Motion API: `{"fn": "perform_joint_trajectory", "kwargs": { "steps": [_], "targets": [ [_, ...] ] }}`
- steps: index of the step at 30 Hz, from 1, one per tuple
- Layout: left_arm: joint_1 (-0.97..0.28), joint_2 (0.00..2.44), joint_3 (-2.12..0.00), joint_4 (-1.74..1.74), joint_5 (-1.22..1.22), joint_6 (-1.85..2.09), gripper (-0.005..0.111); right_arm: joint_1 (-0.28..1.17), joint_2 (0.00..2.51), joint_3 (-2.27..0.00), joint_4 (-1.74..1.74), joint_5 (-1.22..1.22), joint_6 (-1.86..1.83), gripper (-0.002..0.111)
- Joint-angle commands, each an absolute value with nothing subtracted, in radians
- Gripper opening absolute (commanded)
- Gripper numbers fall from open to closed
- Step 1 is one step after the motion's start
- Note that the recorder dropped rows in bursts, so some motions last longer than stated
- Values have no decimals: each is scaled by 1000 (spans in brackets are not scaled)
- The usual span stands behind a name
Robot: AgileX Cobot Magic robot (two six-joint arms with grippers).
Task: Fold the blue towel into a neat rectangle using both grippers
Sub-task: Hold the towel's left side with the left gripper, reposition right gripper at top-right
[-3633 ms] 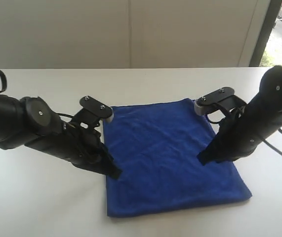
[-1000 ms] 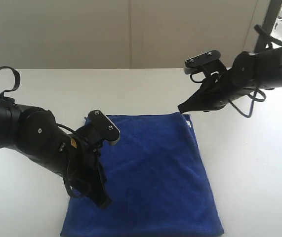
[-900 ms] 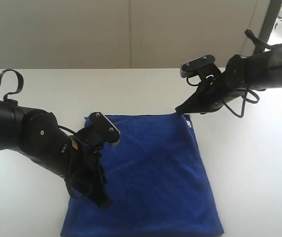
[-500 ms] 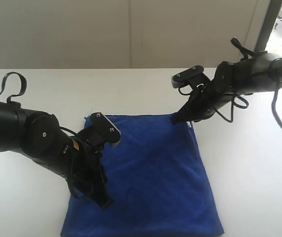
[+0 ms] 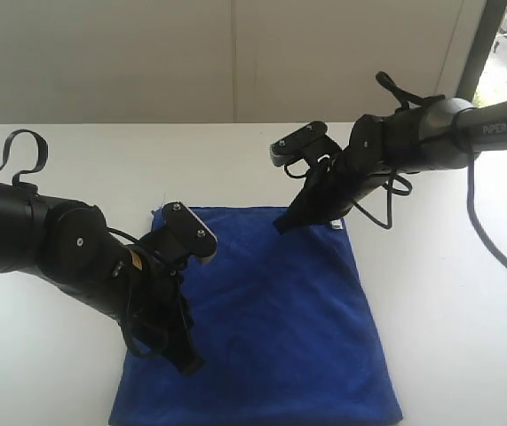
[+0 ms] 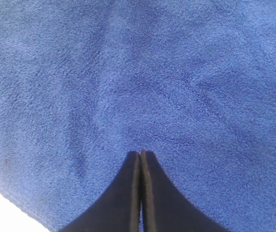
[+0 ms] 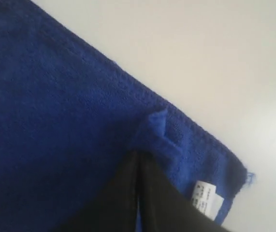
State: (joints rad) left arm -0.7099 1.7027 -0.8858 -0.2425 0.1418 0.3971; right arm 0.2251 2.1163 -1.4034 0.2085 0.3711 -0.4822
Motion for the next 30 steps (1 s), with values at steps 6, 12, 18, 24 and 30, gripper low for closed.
{"fn": "perform_joint_trajectory", "kwargs": {
  "steps": [6, 12, 18, 24, 30],
  "targets": [
    [-711, 1703, -880, -254, 151, 392, 0, 238, 2075, -1406, 209, 350, -494, 0],
    [-711, 1703, -880, -254, 159, 392, 0, 206, 2084, -1406, 180, 312, -466, 0],
    [-711, 1714, -880, -270, 173, 392, 0, 161, 2103, -1406, 178, 300, -461, 0],
    [-711, 1774, -880, -275, 190, 392, 0, 137, 2127, -1406, 176, 325, -461, 0],
    [-711, 1795, -880, -279, 193, 392, 0, 131, 2141, -1406, 183, 335, -461, 0]
  ]
}}
